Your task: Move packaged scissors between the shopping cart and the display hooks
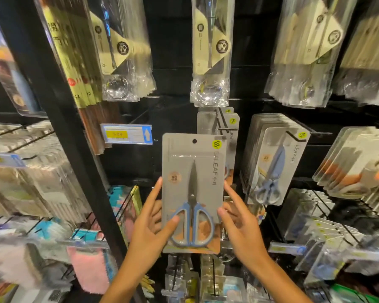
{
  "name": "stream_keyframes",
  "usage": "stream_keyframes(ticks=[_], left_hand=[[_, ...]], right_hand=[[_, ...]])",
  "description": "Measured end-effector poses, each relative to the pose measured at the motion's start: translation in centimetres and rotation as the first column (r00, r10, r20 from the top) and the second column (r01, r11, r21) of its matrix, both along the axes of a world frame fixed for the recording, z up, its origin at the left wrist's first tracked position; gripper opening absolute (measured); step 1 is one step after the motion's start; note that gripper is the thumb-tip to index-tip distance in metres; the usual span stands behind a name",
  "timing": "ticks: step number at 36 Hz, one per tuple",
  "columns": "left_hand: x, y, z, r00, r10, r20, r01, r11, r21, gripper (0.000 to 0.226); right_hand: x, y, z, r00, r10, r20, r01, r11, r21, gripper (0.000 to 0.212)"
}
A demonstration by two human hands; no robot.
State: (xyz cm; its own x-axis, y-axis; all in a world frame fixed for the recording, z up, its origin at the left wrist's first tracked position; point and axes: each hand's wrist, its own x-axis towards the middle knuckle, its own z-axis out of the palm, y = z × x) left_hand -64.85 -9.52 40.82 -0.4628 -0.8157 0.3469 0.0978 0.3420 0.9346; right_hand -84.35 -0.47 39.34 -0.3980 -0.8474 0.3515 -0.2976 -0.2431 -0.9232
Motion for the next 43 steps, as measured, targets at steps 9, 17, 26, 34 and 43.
stream_keyframes(ticks=[9, 17, 26, 34, 43], left_hand=[[-3.4, 0.4, -0.4, 0.982, -0.147, 0.116, 0.15, 0.989, -0.016, 0.087], [-5.6, 0.0, 0.1, 0.986, -0.152, 0.07, 0.149, 0.988, 0.038, 0.091], [-6.3, -0.5, -0.7, 0.981, -0.173, 0.091, 0.169, 0.984, 0.054, 0.092], [-7.6, -2.6, -1.3, 0.961, -0.089, 0.263, 0.096, 0.995, -0.012, 0.09], [-11.1, -5.4, 0.2, 0.929, -0.073, 0.364, 0.071, 0.997, 0.02, 0.095]], right_hand=[[-3.0, 2.1, -0.3, 0.988, -0.153, 0.035, 0.153, 0.988, -0.024, 0.056], [-4.3, 2.3, 1.1, 0.983, -0.178, 0.03, 0.18, 0.981, -0.071, 0.05], [-5.0, 1.6, 0.0, 0.994, -0.104, 0.017, 0.105, 0.994, -0.024, 0.056], [-6.1, -0.8, -1.1, 0.997, -0.018, -0.07, 0.021, 0.999, 0.045, 0.08], [-8.6, -5.6, -1.0, 0.996, 0.03, -0.081, -0.022, 0.995, 0.095, 0.099]])
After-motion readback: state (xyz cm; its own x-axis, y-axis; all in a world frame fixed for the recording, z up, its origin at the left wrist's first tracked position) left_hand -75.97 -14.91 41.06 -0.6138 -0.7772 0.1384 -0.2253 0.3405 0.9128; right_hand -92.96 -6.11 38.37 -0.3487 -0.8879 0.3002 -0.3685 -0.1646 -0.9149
